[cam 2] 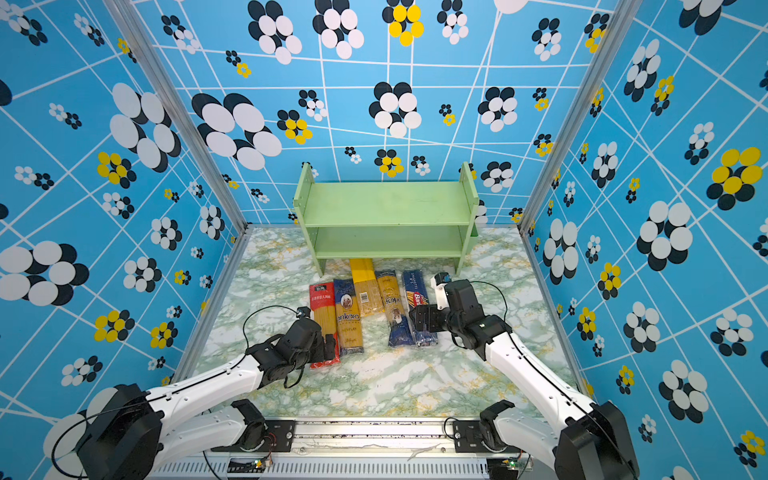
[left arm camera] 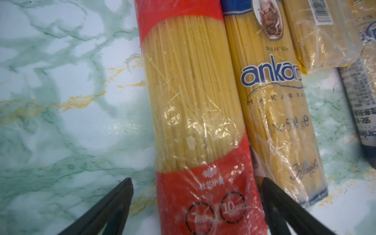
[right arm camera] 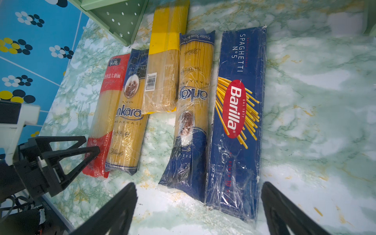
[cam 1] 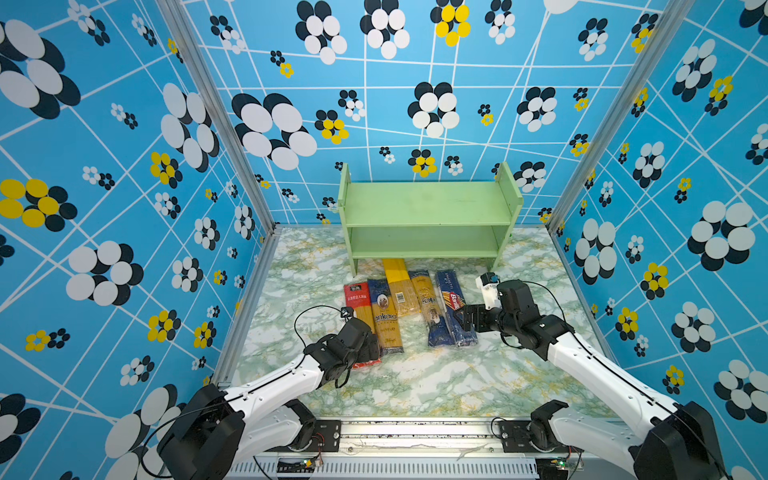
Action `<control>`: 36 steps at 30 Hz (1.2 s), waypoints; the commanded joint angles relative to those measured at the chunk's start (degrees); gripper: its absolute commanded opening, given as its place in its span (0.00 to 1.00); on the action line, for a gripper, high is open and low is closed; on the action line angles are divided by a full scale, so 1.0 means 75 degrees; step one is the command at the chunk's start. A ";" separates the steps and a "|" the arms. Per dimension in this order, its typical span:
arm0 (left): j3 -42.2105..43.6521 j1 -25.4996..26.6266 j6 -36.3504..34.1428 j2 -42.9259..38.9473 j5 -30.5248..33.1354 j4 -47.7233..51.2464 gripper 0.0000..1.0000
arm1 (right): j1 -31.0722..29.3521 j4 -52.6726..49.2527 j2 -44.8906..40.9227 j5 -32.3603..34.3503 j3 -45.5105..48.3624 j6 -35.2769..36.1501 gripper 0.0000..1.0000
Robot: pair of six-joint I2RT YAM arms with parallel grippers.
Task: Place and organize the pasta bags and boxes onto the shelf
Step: 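Lower the left gripper and close it around the red spaghetti bag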
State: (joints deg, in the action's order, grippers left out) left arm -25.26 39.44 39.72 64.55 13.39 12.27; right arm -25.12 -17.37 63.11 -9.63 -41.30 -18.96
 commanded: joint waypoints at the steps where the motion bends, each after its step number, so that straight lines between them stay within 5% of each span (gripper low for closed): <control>1: -0.0248 0.0097 0.0094 0.0239 0.0328 0.0255 0.99 | -0.0072 0.0032 0.0093 0.0088 -0.0100 -0.0098 0.97; 21: -0.0560 0.0249 0.0142 0.1685 0.0228 0.0049 0.99 | -0.0072 0.0112 0.0253 0.0135 -0.0025 -0.0132 0.97; 36: -0.0245 0.0237 0.0252 0.1408 0.0410 0.0203 0.52 | -0.0072 0.0198 0.0236 0.0065 -0.0001 -0.0179 0.97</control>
State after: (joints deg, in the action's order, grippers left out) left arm -29.02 41.01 41.19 75.42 15.97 10.55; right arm -25.12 -16.93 65.43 -9.47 -41.30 -19.40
